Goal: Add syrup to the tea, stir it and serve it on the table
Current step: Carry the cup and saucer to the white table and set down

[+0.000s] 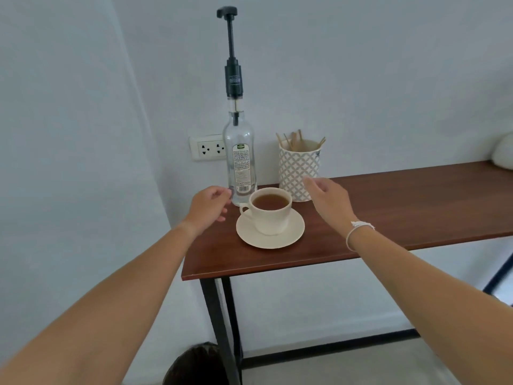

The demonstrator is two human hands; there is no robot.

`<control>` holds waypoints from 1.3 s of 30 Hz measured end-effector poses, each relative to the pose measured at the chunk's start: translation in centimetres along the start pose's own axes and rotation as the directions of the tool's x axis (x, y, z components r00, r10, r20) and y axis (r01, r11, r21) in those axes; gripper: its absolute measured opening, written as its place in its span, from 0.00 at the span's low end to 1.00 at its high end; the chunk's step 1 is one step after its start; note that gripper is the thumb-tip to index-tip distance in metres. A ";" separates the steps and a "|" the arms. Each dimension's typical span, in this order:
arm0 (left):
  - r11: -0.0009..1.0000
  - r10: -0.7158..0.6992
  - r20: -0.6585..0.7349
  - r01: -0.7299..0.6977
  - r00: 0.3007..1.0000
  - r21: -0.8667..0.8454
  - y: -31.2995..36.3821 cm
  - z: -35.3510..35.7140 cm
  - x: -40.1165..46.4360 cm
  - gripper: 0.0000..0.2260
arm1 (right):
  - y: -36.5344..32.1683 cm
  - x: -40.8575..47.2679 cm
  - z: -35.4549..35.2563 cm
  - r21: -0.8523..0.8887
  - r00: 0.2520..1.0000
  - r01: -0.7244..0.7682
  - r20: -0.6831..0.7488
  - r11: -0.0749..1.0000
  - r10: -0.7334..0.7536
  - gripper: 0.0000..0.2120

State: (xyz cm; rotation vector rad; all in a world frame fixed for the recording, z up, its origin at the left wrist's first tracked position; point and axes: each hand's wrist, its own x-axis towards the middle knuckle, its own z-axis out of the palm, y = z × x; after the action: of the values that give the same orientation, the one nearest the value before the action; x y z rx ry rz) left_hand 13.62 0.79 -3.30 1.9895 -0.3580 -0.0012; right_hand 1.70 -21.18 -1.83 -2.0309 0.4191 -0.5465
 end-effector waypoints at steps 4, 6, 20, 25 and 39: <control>0.995 -0.076 0.019 0.074 0.997 0.073 -1.0 0.7 -0.1 0.13 | 0.9 -0.4 0.9 -0.022 0.998 -0.069 0.005 0.997 0.069 0.20; 0.986 -0.147 0.070 0.141 0.987 0.086 -1.1 1.1 -0.3 0.14 | 1.1 -0.4 1.5 -0.015 0.993 -0.121 0.014 0.993 0.121 0.21; 0.948 -0.306 0.112 0.292 0.945 0.125 -0.4 3.0 -0.5 0.07 | 2.3 1.5 4.1 -0.135 0.932 -0.315 0.146 0.940 0.333 0.13; 0.937 -0.328 0.083 0.314 0.941 0.152 -0.1 3.5 -0.2 0.08 | 2.3 2.5 4.6 -0.222 0.918 -0.331 0.150 0.917 0.368 0.10; 0.883 -0.469 0.079 0.469 0.880 0.018 0.4 3.8 0.3 0.12 | 2.8 3.3 5.1 -0.146 0.912 -0.392 0.073 0.909 0.405 0.09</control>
State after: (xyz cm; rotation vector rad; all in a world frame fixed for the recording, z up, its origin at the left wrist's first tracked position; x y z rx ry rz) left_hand 13.19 -2.82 -4.57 2.0332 0.0834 -0.3920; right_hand 7.02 -20.54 -5.79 -2.0078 0.8028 -0.1659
